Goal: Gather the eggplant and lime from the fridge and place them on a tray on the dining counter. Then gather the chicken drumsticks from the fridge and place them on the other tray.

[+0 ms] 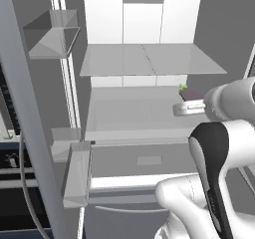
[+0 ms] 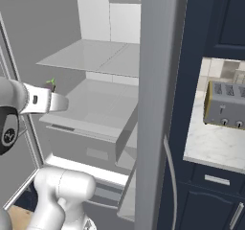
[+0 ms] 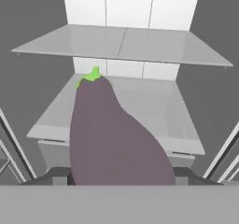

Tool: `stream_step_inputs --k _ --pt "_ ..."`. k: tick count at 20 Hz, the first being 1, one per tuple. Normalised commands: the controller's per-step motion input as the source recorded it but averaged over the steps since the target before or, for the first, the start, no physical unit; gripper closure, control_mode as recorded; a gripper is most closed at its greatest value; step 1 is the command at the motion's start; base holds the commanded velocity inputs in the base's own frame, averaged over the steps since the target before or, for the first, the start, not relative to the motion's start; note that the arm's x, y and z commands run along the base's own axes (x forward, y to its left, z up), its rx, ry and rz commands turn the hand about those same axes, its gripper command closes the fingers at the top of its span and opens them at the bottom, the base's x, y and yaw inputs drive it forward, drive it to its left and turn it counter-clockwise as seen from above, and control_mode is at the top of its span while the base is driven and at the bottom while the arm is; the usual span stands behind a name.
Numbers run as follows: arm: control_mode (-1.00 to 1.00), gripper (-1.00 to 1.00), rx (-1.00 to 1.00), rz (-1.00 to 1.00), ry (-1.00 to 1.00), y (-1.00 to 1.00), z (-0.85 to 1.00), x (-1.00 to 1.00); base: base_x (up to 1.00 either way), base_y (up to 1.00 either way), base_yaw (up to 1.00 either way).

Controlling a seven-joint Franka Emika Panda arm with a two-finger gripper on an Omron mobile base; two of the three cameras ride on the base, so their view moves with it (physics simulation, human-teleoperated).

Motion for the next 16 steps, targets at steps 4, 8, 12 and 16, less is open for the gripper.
stream_step_inputs --k 4,8,12,16 --pt "-1.0 1.0 0.0 0.0 0.0 0.0 0.0 0.0 0.0 0.0 0.0" --pt "1.0 1.0 0.0 0.0 0.0 0.0 0.0 0.0 0.0 0.0 0.0" --pt "1.0 1.0 0.0 0.0 0.0 0.0 0.0 0.0 -0.31 0.01 0.0" --pt "1.0 1.0 0.0 0.0 0.0 0.0 0.0 0.0 -0.88 0.02 -0.05"
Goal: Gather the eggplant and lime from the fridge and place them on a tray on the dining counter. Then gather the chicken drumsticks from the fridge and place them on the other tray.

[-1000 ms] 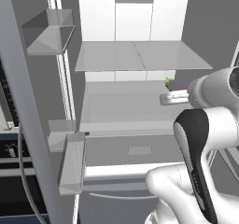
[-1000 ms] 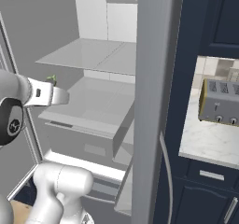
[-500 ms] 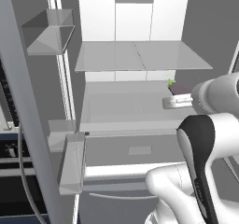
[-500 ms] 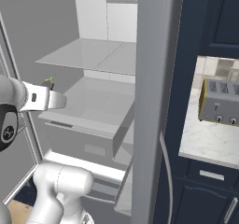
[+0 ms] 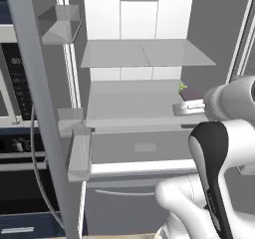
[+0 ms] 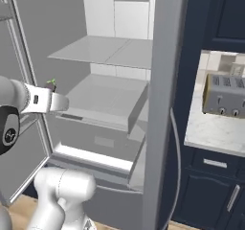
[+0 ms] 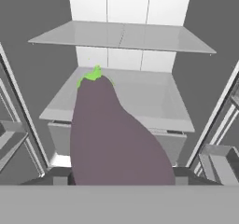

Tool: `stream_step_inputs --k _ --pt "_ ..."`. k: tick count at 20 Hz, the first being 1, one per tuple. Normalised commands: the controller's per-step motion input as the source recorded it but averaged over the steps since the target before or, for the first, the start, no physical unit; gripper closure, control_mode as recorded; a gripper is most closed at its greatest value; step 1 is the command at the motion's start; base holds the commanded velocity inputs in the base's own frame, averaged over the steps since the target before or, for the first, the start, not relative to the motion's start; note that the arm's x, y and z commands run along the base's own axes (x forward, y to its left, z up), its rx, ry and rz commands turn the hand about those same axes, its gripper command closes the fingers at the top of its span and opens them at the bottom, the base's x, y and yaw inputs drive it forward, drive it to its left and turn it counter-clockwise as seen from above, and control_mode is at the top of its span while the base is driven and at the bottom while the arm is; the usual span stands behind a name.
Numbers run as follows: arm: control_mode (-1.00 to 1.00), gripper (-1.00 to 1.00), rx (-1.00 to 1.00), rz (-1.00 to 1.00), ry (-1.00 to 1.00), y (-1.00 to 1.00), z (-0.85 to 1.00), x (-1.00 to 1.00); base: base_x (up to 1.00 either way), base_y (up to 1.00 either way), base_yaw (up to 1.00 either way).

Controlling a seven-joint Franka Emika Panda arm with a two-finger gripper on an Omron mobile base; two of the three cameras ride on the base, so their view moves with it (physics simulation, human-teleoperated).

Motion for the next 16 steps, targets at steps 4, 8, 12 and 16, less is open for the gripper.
stream_step_inputs --k 4,8,12,16 --pt "1.0 1.0 0.0 0.0 0.0 0.0 0.0 0.0 -0.85 0.05 -0.15" --pt "1.0 1.0 0.0 0.0 0.0 0.0 0.0 0.0 -0.99 0.0 -0.34" --pt "1.0 1.0 0.0 0.0 0.0 0.0 0.0 0.0 -0.98 -0.04 -0.47" --pt "1.0 1.0 0.0 0.0 0.0 0.0 0.0 0.0 -0.82 -0.05 -0.62"
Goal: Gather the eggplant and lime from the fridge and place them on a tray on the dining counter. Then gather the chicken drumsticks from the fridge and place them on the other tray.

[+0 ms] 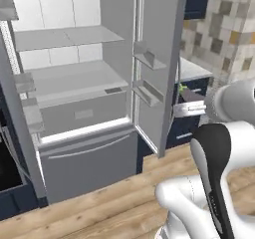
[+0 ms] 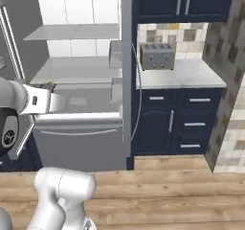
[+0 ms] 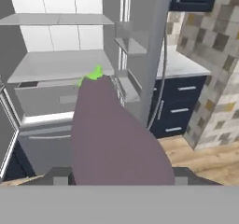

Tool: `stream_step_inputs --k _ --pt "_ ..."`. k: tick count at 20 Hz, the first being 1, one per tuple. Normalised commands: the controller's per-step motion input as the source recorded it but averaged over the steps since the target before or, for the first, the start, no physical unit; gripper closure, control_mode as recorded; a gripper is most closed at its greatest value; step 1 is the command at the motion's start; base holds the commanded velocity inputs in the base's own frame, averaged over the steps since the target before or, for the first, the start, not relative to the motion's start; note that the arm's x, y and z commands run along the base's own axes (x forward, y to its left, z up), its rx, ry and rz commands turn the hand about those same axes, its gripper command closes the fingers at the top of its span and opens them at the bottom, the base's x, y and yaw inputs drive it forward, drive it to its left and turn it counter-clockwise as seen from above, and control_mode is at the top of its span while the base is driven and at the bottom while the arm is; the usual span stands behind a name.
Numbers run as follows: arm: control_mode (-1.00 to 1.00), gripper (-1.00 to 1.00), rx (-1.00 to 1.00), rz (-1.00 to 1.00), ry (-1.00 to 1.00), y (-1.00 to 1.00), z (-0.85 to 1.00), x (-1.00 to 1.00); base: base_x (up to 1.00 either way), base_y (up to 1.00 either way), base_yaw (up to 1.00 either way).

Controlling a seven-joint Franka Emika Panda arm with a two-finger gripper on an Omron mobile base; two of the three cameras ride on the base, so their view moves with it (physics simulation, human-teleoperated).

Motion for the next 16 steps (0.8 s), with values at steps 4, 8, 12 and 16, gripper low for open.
stream_step_inputs --k 4,8,12,16 --pt "1.0 1.0 0.0 0.0 0.0 0.0 0.0 0.0 -0.44 -0.01 -0.74" --pt "1.0 1.0 0.0 0.0 0.0 0.0 0.0 0.0 -0.03 0.0 -0.76" --pt "1.0 1.0 0.0 0.0 0.0 0.0 0.0 0.0 0.0 -0.01 -0.73" --pt "1.0 1.0 0.0 0.0 0.0 0.0 0.0 0.0 0.02 -0.07 -0.67"
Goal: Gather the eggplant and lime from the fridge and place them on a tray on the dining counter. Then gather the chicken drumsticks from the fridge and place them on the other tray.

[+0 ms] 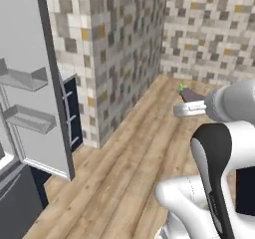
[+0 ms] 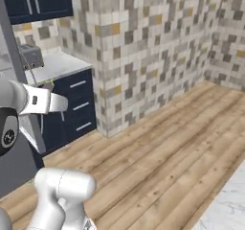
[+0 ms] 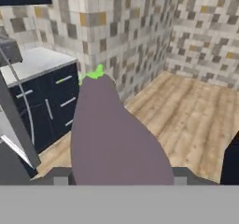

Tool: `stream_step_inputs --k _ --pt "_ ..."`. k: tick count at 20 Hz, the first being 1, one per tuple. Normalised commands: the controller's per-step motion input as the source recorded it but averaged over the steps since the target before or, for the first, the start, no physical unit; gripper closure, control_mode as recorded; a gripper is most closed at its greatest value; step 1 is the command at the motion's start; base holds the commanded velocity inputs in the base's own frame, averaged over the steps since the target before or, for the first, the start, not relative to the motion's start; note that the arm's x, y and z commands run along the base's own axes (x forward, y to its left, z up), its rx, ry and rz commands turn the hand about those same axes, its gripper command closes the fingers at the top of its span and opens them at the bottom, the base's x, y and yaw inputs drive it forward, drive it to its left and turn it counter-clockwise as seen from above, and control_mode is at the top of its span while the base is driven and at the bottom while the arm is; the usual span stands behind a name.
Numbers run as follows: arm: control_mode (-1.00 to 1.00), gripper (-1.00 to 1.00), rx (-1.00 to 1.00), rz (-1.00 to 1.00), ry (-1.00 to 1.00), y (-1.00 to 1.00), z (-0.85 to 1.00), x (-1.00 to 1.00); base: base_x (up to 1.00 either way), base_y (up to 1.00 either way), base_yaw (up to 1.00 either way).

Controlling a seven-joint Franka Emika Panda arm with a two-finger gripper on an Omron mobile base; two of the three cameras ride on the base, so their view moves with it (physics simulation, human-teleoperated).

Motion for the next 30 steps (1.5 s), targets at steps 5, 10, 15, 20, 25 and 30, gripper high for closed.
stream_step_inputs --k 5,10,15,20,25,30 --pt "1.0 1.0 0.0 0.0 0.0 0.0 0.0 0.0 0.37 0.0 -0.6" --pt "1.0 1.0 0.0 0.0 0.0 0.0 0.0 0.0 0.83 0.0 -0.47" --pt "1.0 1.0 0.0 0.0 0.0 0.0 0.0 0.0 1.0 0.0 -0.32" --pt "1.0 1.0 0.0 0.0 0.0 0.0 0.0 0.0 0.93 0.0 -0.31" --pt "1.0 1.0 0.0 0.0 0.0 0.0 0.0 0.0 0.89 0.0 -0.31" --pt "1.0 1.0 0.0 0.0 0.0 0.0 0.0 0.0 0.9 0.0 -0.3"
